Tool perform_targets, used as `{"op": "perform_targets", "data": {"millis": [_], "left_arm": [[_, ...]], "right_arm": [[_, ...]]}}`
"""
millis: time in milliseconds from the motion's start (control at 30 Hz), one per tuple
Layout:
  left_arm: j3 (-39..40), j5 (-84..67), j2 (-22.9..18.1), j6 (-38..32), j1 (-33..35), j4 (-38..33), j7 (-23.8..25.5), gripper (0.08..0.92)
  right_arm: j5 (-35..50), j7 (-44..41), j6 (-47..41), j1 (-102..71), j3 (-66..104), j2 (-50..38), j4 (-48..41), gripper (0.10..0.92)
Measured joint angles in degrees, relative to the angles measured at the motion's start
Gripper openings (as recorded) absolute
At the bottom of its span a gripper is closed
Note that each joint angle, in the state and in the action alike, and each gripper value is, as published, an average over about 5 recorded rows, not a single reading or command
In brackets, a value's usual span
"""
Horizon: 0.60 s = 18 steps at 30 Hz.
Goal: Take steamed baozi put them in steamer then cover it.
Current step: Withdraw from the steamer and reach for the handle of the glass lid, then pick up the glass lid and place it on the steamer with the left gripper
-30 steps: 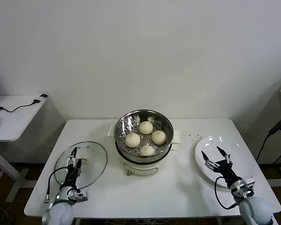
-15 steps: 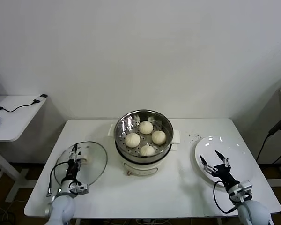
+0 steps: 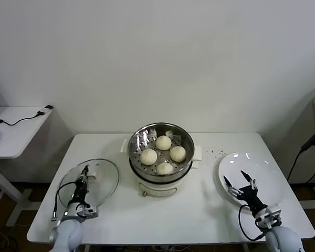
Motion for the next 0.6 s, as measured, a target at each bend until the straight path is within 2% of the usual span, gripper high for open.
{"op": "perform_targets", "data": {"millis": [100,267,600], "left_arm": [[0.02,-0.54,0.15,-0.11,0.38,-0.79,0.06,0.150],[-0.31,-1.81,1.06,0.14,1.73,-3.86,0.74,0.149],[-2.92,-5.22,6.43,3.34,8.69,-17.21,4.67,0.149]], "right_arm": [[-0.24,-0.07,0.16,0.24,0.05,0.03,-0.45,0.823],[-0.35,-0.13,0.45,0.66,0.43,-0.12,-1.14,0.823],[-0.72,-0.15,0.66,1.49,0.59,-1.00,-2.35,0.823]]}}
